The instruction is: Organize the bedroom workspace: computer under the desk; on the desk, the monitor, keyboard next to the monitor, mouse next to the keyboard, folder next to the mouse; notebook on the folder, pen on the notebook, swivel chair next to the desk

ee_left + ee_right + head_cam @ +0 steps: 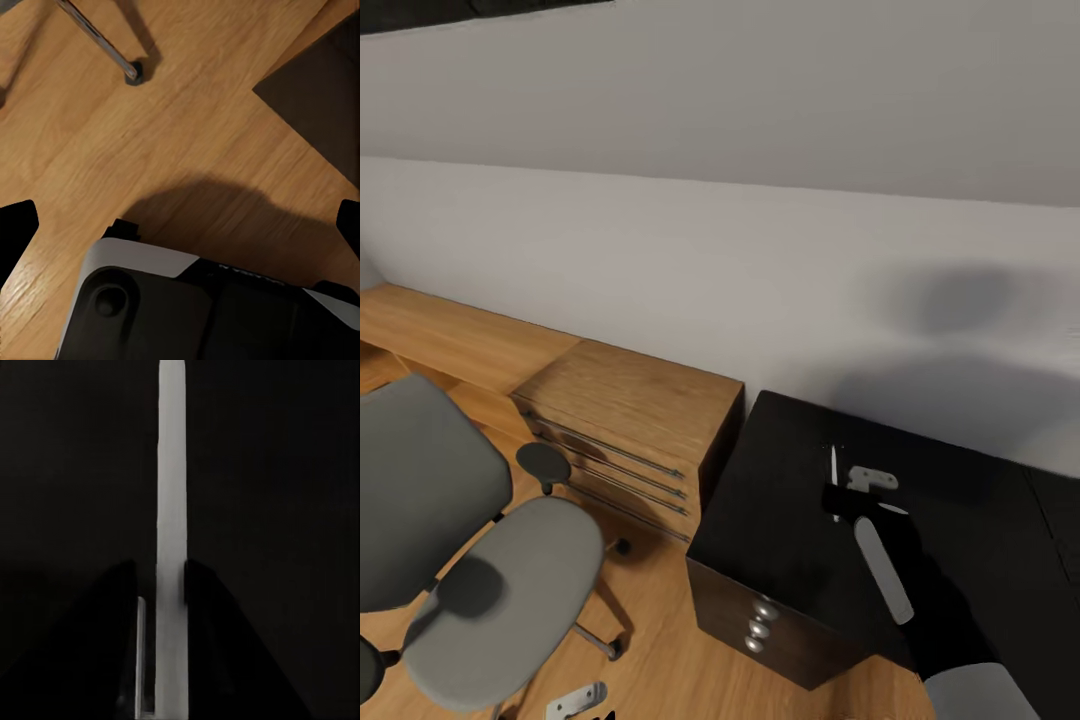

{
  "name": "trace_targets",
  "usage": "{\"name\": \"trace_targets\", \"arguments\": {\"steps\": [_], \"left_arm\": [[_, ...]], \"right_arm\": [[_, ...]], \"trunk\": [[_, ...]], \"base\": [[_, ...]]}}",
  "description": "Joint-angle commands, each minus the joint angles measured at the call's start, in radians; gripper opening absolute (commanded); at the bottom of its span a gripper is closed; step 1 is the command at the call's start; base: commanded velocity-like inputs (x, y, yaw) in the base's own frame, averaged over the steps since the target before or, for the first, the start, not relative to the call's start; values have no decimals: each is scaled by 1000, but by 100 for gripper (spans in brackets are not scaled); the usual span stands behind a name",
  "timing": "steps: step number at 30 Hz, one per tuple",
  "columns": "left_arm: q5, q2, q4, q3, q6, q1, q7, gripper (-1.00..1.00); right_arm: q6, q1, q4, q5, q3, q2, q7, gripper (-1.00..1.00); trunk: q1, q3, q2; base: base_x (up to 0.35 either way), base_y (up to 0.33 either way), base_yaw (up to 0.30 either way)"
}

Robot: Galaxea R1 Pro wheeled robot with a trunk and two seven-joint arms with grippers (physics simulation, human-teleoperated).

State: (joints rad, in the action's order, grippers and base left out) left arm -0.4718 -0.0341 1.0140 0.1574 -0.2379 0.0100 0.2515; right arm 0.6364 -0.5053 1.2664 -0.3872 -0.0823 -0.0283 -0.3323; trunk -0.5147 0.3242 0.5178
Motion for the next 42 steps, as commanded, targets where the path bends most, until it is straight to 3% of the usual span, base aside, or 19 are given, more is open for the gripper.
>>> {"name": "trace_targets", "arguments": {"steps": [1, 4, 11, 14, 25, 37, 42], "left_arm": [[-10, -1, 3, 4, -3, 0, 9, 100], [-10, -1, 3, 4, -3, 0, 9, 100], [-10, -1, 3, 4, -3, 0, 8, 100], [-10, -3, 3, 2, -3, -1, 6, 100], [-10, -4, 3, 2, -3, -1, 6, 100], [-9, -4, 3, 2, -2, -1, 6, 100], [-8, -5, 3, 2, -1, 0, 5, 100]], "right_arm": [[1, -1, 1, -12, 16, -1, -10, -100], [1, -1, 1, -13, 64, -1, -9, -100], [0, -1, 1, -12, 130, -1, -8, -100], [-1, -1, 0, -12, 180, -1, -8, -100], [-10, -1, -7, -9, 222, -1, -7, -100], [-11, -1, -7, -8, 239, -3, -7, -100], [-11, -1, -20, -6, 284, -35, -4, -100]], "trunk": [[3, -3, -6], [15, -15, -27], [42, -44, -76], [42, -47, -76], [42, -59, -76], [42, -71, -76], [42, -75, -76]], "base": [[0, 0, -242], [0, 0, -243], [0, 0, -243], [0, 0, -244], [0, 0, -244], [0, 0, -246], [0, 0, -255]]}}
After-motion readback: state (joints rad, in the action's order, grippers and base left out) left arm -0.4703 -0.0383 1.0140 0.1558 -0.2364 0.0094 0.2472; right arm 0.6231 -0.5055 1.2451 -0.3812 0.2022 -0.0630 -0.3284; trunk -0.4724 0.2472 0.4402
